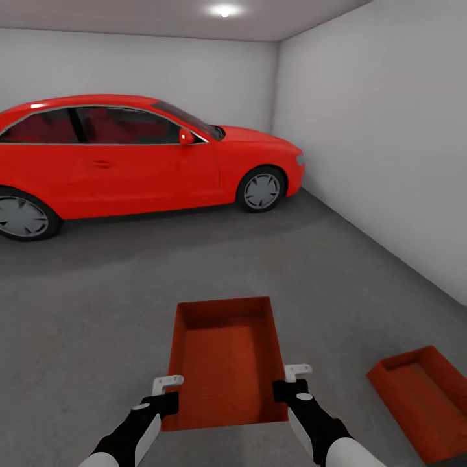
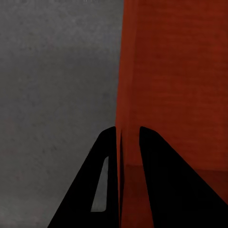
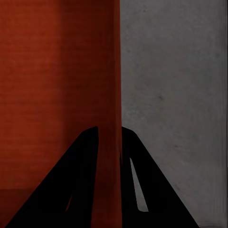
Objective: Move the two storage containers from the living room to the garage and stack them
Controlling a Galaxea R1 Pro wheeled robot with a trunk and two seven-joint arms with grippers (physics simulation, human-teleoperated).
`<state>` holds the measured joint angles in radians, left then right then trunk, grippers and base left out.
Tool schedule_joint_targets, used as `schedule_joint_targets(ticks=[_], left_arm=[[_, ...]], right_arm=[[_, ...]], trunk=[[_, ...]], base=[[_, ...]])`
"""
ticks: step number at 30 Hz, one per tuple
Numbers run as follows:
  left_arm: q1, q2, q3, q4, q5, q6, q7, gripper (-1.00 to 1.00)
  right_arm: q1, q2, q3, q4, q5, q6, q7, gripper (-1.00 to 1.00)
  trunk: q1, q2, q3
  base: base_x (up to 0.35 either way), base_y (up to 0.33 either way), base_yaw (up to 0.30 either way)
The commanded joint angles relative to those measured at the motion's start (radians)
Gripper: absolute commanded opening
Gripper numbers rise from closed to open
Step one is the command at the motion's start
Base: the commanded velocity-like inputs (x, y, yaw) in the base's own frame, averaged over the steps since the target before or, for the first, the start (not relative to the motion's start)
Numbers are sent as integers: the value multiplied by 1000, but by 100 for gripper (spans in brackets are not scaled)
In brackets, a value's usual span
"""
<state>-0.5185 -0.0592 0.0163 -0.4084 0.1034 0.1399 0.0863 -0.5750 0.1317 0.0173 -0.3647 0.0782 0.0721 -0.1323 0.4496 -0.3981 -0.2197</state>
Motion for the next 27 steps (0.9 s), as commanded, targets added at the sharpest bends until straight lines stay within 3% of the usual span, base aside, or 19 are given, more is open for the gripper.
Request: schedule_joint_targets(ticks=[1, 27], left_arm=[[2, 1, -24, -3, -24, 6, -26, -100], [2, -1, -24, -3, -24, 6, -26, -100]], right_arm=[[-4, -1, -69, -2, 17, 8, -4, -100], [-3, -1, -69, -2, 17, 8, -4, -100]], trunk=[[0, -2, -2], [0, -2, -2]], base=[[0, 0, -278], [0, 0, -278]])
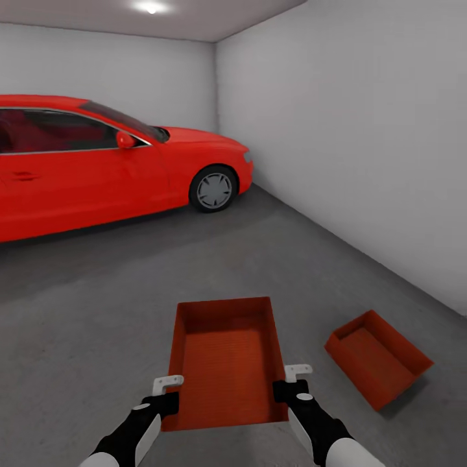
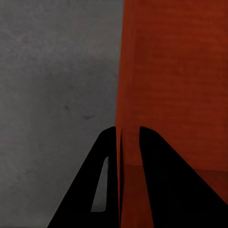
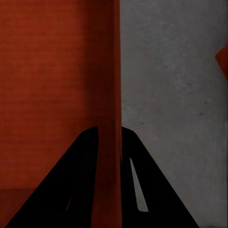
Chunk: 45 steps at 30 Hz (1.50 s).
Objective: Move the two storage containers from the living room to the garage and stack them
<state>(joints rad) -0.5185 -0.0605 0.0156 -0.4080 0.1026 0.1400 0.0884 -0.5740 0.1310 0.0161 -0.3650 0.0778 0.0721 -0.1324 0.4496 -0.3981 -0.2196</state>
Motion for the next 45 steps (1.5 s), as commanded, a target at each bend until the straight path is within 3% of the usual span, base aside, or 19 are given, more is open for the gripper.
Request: schedule_joint_targets(ticks=[1, 45], left_arm=[[2, 1, -23, -3, -23, 6, -29, -100], [2, 1, -23, -3, -23, 7, -29, -100]], right_arm=[[-4, -1, -68, -2, 17, 8, -4, -100], [-5, -1, -68, -2, 17, 8, -4, -100]], trunk=[[0, -2, -2], [0, -2, -2]], base=[[0, 0, -278], [0, 0, -278]])
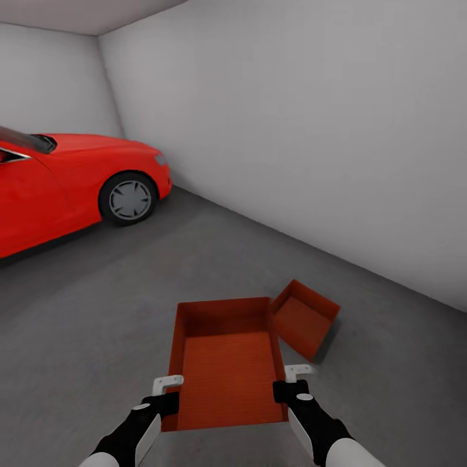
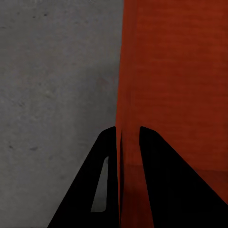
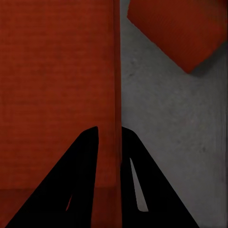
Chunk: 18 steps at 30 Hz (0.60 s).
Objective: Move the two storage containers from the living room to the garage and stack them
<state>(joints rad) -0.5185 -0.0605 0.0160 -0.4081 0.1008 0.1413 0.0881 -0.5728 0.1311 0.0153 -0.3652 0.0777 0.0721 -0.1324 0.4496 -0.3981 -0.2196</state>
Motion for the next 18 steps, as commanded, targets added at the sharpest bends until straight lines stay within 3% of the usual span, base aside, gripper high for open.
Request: schedule_joint_targets(ticks=[1, 18], left_arm=[[2, 1, -24, -3, -21, 6, -28, -100], [2, -1, -24, -3, -21, 6, -28, -100]], right_arm=[[-6, -1, -67, -1, 17, 8, -4, -100], [-6, -1, -67, -1, 17, 8, -4, -100]], trunk=[[0, -2, -2], [0, -2, -2]], base=[[0, 0, -278], [0, 0, -278]])
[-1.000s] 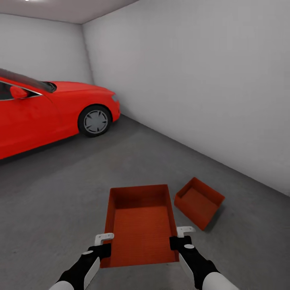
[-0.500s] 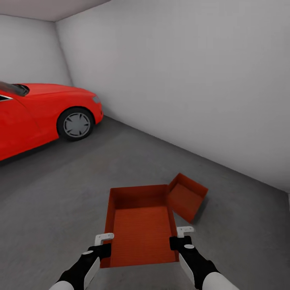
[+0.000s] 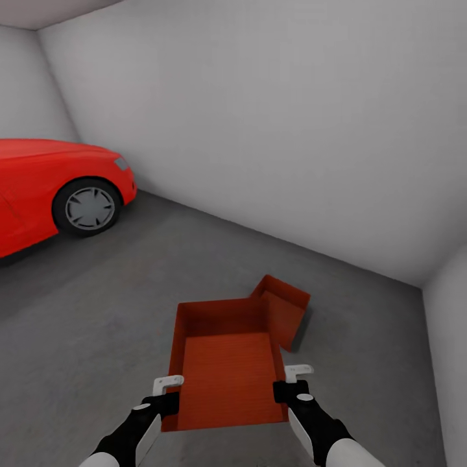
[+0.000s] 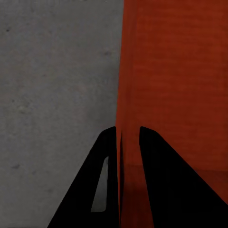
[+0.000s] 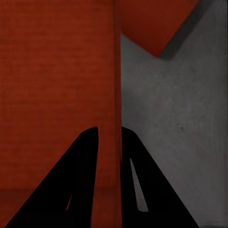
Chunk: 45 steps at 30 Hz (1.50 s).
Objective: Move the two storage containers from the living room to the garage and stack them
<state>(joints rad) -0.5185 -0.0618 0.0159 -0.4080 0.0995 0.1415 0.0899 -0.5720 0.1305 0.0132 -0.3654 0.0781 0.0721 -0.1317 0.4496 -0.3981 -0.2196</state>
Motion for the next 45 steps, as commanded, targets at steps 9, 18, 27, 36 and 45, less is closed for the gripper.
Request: schedule_joint_targets(ticks=[9, 18, 27, 36, 45], left_arm=[[2, 0, -24, -3, -20, 6, -30, -100], [2, 0, -24, -3, -20, 6, -30, -100], [2, 0, -24, -3, -20, 6, -30, -100], [2, 0, -24, -3, -20, 4, -30, -100], [2, 0, -24, -3, -20, 4, -30, -100]], right_arm=[[-7, 0, -65, -1, 17, 8, -5, -100], [-7, 0, -65, -1, 17, 8, -5, -100], [-7, 0, -65, -1, 17, 8, -5, -100], [-7, 0, -65, -1, 17, 8, -5, -100], [-6, 0, -65, -1, 17, 8, -5, -100]], trunk=[[0, -2, -2], [0, -2, -2], [0, -2, -2], [0, -2, -2], [0, -2, -2]], base=[[0, 0, -278], [0, 0, -272], [64, 0, -48], [312, 0, -1], [337, 0, 0]])
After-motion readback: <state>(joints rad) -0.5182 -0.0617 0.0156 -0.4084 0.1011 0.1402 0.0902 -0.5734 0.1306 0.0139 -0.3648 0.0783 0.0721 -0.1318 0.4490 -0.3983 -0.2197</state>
